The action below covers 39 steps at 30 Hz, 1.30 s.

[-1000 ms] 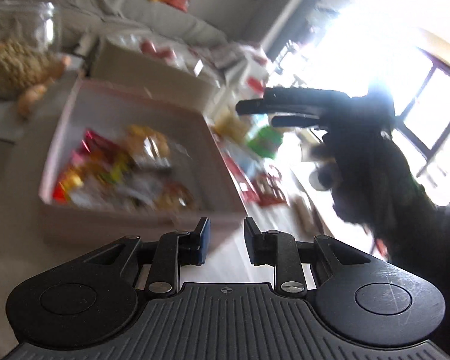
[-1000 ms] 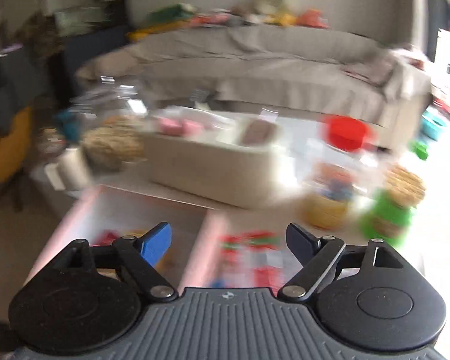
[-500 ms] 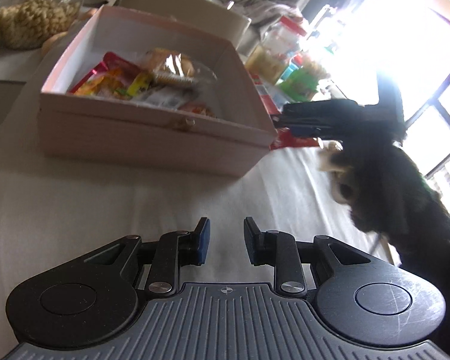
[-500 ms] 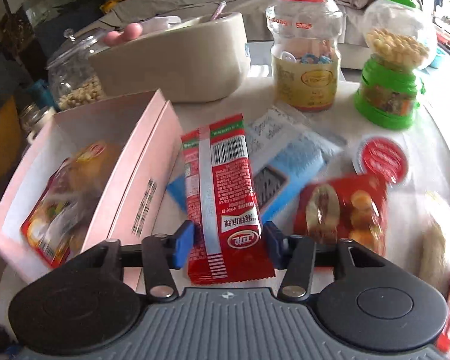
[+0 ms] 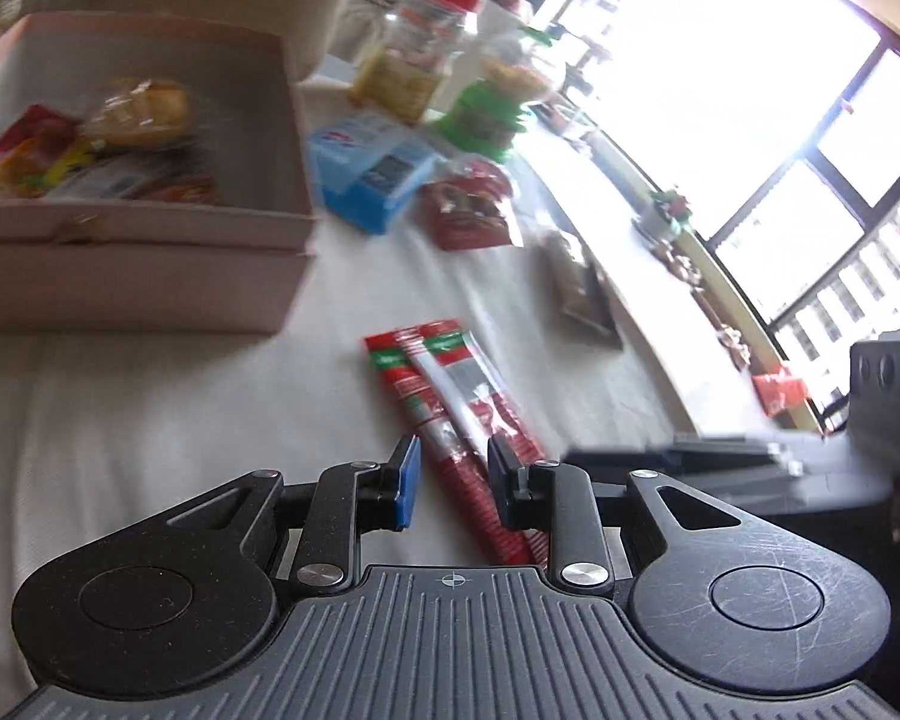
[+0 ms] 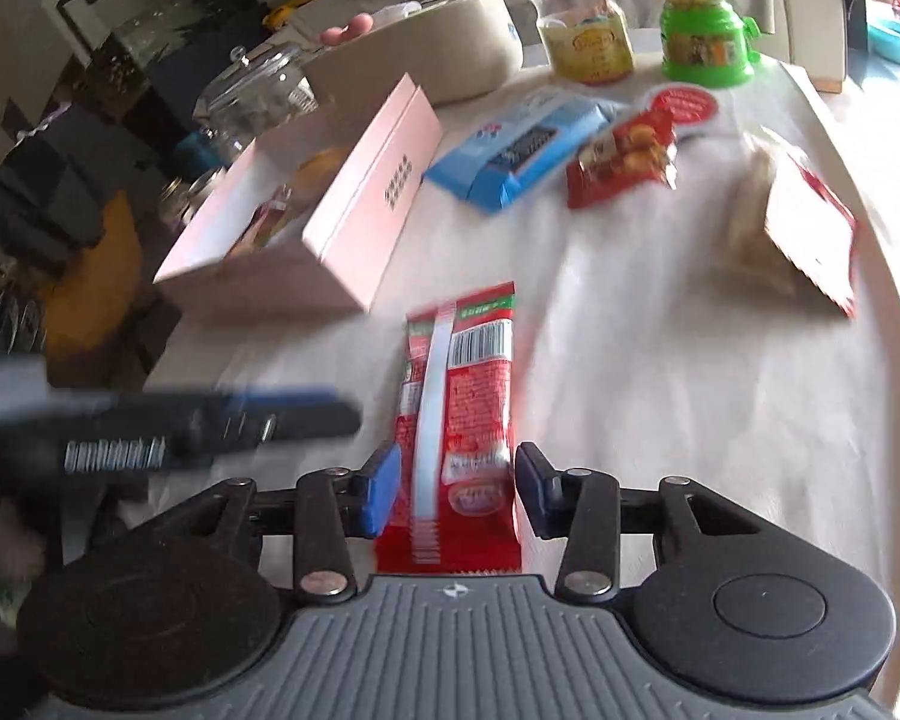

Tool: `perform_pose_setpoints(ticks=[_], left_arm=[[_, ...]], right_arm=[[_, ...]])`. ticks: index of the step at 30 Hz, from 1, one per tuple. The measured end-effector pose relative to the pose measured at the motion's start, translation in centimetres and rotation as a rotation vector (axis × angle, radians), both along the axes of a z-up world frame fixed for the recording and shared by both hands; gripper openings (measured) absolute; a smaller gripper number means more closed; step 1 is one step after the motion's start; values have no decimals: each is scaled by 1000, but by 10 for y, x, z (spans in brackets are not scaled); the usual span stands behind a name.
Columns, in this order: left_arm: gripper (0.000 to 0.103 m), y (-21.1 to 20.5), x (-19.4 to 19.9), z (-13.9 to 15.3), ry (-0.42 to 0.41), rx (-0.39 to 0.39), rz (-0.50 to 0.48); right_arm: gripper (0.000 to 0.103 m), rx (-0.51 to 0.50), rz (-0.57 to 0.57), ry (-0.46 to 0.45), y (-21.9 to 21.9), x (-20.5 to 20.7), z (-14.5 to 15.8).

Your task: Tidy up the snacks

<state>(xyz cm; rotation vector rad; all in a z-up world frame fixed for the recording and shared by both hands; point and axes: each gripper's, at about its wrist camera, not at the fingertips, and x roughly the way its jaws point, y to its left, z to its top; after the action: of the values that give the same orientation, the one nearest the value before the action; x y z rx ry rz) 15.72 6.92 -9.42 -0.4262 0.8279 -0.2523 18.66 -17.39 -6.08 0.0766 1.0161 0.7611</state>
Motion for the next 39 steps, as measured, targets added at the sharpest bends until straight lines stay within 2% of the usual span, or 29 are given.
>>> perform_pose_setpoints(ticks=[2, 4, 8, 10, 12, 15, 16, 17, 18, 19, 21, 26, 29, 37, 39], left_arm=[[28, -11, 4, 6, -20, 24, -18], [28, -18, 11, 13, -53, 42, -23], [29, -33, 38, 21, -126, 75, -5], [29, -42, 53, 25, -160, 64, -14], [28, -53, 69, 26, -172, 38, -39], [28, -70, 96, 23, -146, 9, -82], [29, -75, 105, 21, -135, 2, -95], [29, -79, 114, 19, -126, -1, -105], [28, -85, 125, 16, -116, 8, -111], [28, -90, 134, 14, -109, 19, -114], [28, -97, 152, 6, -82, 29, -118], [29, -107, 186, -11, -24, 32, -94], [32, -114, 196, -16, -22, 30, -101], [35, -140, 215, -12, -22, 176, -191], [35, -140, 214, -11, -27, 192, -205]], right_arm=[[51, 10, -8, 7, -10, -3, 0], [57, 17, -53, -25, -22, -3, 3], [62, -58, -214, -195, -36, 7, 13], [69, -92, -318, -292, -39, 22, 16], [71, -86, -425, -348, -44, 40, 12], [69, -57, -531, -307, -53, 72, -4], [67, -32, -543, -283, -56, 79, -10], [57, -20, -547, -265, -57, 82, -16], [57, -8, -537, -257, -58, 84, -23], [57, 9, -532, -275, -59, 82, -26], [46, 3, -523, -301, -55, 75, -24], [46, 4, -519, -312, -51, 75, -22], [46, 21, -521, -295, -56, 78, -23], [48, 4, -496, -305, -53, 78, -22], [49, 4, -489, -306, -53, 77, -22]])
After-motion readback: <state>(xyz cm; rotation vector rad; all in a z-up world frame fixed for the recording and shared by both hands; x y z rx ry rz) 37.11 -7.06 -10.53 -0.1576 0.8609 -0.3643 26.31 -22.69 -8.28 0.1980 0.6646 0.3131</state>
